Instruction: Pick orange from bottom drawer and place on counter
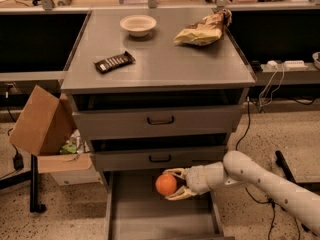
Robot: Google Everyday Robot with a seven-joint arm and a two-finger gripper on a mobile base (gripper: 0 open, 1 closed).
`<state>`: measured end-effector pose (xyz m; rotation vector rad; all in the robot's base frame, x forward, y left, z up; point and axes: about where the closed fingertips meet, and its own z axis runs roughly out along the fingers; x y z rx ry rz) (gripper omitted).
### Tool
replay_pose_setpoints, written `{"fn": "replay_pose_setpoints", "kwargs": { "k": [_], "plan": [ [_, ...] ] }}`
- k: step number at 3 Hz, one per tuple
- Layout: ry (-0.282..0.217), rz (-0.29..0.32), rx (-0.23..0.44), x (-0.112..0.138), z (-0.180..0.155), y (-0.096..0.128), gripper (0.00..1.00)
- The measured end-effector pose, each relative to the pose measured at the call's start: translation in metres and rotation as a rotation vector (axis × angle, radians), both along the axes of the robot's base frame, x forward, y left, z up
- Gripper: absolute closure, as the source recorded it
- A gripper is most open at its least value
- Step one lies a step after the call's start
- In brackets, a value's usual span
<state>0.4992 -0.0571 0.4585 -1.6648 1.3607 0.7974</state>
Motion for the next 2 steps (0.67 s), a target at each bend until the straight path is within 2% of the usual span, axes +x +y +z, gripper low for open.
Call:
{"fn": "replay_pose_setpoints", "kwargs": {
  "k": [1, 2],
  "plan": [
    [-0.081, 0.05, -0.001, -0.0257, 0.0518, 0.0085, 1.0],
    [-0.087, 0.064, -0.007, -0.0314, 0.0586, 0.0119, 1.0]
  ]
}}
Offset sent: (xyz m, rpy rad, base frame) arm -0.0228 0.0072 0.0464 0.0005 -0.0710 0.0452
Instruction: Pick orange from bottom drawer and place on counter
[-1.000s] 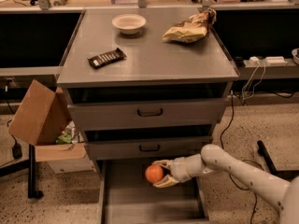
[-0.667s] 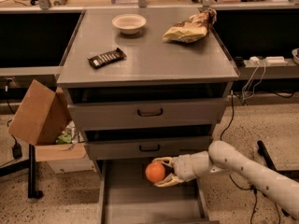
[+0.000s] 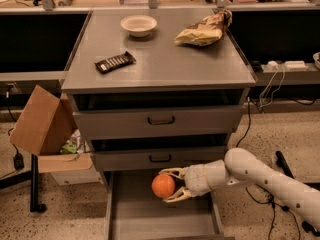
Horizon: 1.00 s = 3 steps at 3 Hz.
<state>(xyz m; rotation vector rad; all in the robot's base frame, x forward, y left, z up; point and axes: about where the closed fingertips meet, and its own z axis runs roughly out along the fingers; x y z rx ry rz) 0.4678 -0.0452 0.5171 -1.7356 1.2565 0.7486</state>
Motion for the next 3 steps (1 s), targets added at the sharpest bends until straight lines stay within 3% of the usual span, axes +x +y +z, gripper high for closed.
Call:
{"fn": "replay_pose_setpoints", "kwargs": {
  "k": [1, 2, 3],
  "plan": [
    [-0.003, 0.003, 0.016, -0.001, 0.006, 0.001, 1.0],
    [-0.017, 0.03, 0.032, -0.006, 0.047, 0.006, 1.0],
    [-0.056, 0.034, 0.006, -0.007, 0.129, 0.015, 1.0]
  ]
}}
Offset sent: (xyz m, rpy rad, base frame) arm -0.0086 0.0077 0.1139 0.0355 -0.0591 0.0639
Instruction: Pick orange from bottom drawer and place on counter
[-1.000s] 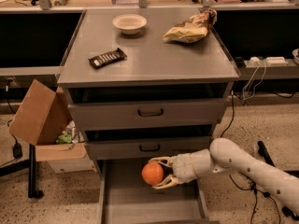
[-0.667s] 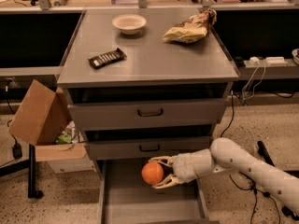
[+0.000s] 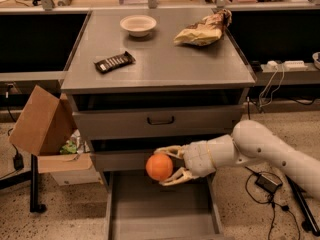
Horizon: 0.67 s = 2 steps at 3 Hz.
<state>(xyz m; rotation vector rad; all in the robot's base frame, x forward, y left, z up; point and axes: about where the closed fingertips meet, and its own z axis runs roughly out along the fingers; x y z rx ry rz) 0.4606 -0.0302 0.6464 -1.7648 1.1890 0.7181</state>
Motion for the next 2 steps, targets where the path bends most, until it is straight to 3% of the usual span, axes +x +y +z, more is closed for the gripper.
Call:
{"fn": "replay_pose_setpoints", "kwargs": {
  "k": [1, 2],
  "plan": [
    [-0.024, -0.026, -0.043, 0.0066, 0.059, 0.0038, 1.0],
    [-0.022, -0.031, -0.035, 0.0076, 0.0606, 0.0038, 1.0]
  ]
}}
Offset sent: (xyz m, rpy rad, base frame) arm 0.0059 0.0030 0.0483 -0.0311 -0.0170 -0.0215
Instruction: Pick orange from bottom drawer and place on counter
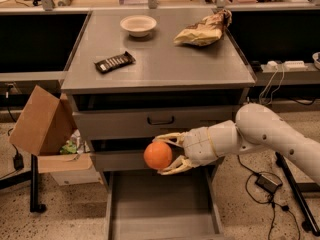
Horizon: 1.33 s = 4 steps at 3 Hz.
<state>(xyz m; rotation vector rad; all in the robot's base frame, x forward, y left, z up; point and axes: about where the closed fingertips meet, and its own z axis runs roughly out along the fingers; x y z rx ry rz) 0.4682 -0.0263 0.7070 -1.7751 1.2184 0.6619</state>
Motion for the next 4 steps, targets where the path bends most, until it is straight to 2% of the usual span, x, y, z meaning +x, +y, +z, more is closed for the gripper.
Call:
{"fn": "replay_pose_setpoints", "kwargs": {
  "k": [1, 2, 3, 4],
  "plan": [
    [-0.05, -0.121, 0.072, 0.016, 0.064, -0.03, 1.0],
    [-0.084, -0.208, 0.119, 0.028, 0.117, -0.054, 1.0],
    [-0.058, -0.31, 0.187, 0.054, 0.147, -0.085, 1.0],
    [-0.058, -0.31, 0.187, 0.054, 0.147, -0.085, 1.0]
  ]
}}
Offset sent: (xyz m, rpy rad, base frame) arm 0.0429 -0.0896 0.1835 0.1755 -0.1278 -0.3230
